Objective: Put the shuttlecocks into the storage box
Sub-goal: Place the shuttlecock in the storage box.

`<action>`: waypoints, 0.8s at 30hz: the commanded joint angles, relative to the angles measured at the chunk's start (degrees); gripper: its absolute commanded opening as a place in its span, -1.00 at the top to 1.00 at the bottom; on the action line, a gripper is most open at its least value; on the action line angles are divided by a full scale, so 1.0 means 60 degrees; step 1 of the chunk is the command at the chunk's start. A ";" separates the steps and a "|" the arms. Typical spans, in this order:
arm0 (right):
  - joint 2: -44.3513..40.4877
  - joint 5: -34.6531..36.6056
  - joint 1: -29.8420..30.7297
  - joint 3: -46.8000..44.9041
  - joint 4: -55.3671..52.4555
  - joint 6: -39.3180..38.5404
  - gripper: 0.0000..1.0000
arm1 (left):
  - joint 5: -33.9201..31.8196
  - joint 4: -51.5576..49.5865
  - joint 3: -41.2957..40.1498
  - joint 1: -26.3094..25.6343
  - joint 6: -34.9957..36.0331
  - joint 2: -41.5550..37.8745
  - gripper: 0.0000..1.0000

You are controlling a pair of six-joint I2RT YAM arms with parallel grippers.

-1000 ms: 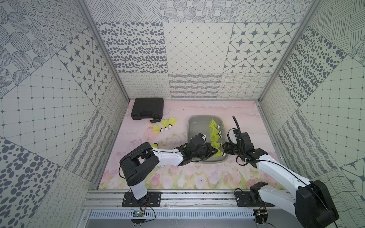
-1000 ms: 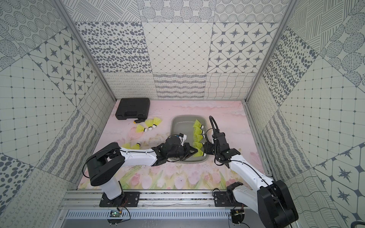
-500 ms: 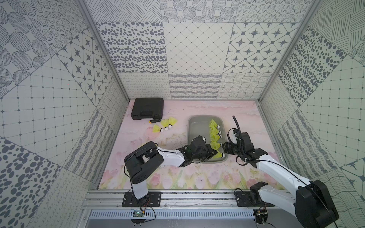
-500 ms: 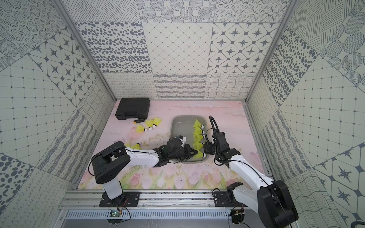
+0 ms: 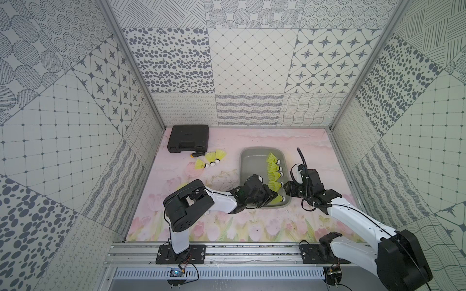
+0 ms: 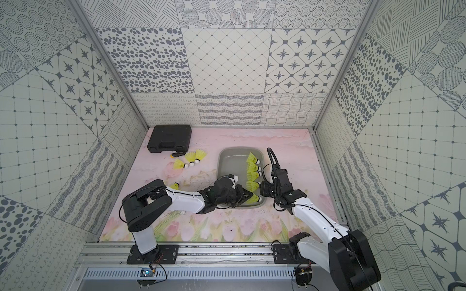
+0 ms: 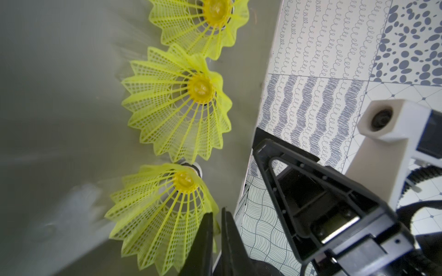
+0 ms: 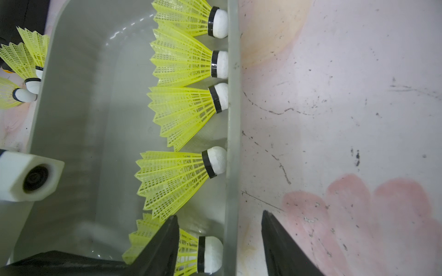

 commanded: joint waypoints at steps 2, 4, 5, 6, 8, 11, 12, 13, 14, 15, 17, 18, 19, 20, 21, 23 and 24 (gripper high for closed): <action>0.0102 -0.0081 -0.0026 0.0019 0.0380 0.0002 -0.18 | 0.0046 0.0078 0.0064 -0.0039 0.0093 0.0012 0.58; 0.0094 -0.0076 -0.0030 0.0041 0.0374 0.0006 -0.18 | 0.0019 -0.0163 0.0137 -0.0041 0.0190 -0.0084 0.51; 0.0089 -0.0082 -0.0027 0.0040 0.0383 0.0007 -0.18 | 0.0022 -0.0316 0.0202 -0.0028 0.0256 -0.0123 0.48; 0.0089 -0.0077 -0.0033 0.0032 0.0378 0.0007 -0.18 | -0.0007 -0.0506 0.0244 -0.0042 0.0332 -0.0183 0.45; 0.0086 -0.0070 -0.0026 0.0036 0.0377 0.0012 -0.18 | -0.0016 -0.0834 0.0371 -0.0042 0.0504 -0.0303 0.40; 0.0083 -0.0070 -0.0041 0.0037 0.0388 0.0021 -0.18 | -0.0096 -0.1510 0.0540 -0.0040 0.0741 -0.0457 0.28; 0.0086 -0.0060 -0.0038 0.0039 0.0389 0.0022 -0.18 | -0.0127 -0.1662 0.0569 -0.0041 0.0789 -0.0514 0.25; 0.0079 -0.0070 -0.0037 0.0039 0.0391 0.0021 -0.18 | -0.0150 -0.1814 0.0603 -0.0039 0.0824 -0.0553 0.21; 0.0080 -0.0057 -0.0036 0.0033 0.0397 0.0021 -0.18 | -0.0183 -0.1959 0.0630 -0.0042 0.0874 -0.0596 0.18; 0.0080 -0.0050 -0.0038 0.0036 0.0387 0.0018 -0.18 | -0.0206 -0.2131 0.0644 -0.0034 0.0937 -0.0635 0.15; 0.0079 -0.0068 -0.0038 0.0054 0.0391 0.0021 -0.18 | -0.0262 -0.2342 0.0644 -0.0049 0.1006 -0.0705 0.12; 0.0080 -0.0057 -0.0038 0.0054 0.0392 0.0021 -0.18 | -0.0314 -0.2486 0.0660 -0.0048 0.1055 -0.0754 0.09; 0.0079 -0.0043 -0.0038 0.0054 0.0391 0.0021 -0.18 | -0.0358 -0.2640 0.0684 -0.0042 0.1112 -0.0802 0.08; 0.0080 -0.0069 -0.0038 0.0045 0.0391 0.0034 -0.18 | -0.0398 -0.2772 0.0702 -0.0037 0.1154 -0.0850 0.06; 0.0079 -0.0073 -0.0038 0.0052 0.0397 0.0034 -0.18 | -0.0426 -0.2899 0.0732 -0.0039 0.1239 -0.0886 0.04; 0.0079 -0.0070 -0.0038 0.0054 0.0388 0.0036 -0.18 | -0.0484 -0.3118 0.0766 -0.0041 0.1347 -0.0963 0.03; 0.0079 -0.0066 -0.0038 0.0054 0.0390 0.0029 -0.18 | -0.0520 -0.3278 0.0806 -0.0040 0.1428 -0.0994 0.02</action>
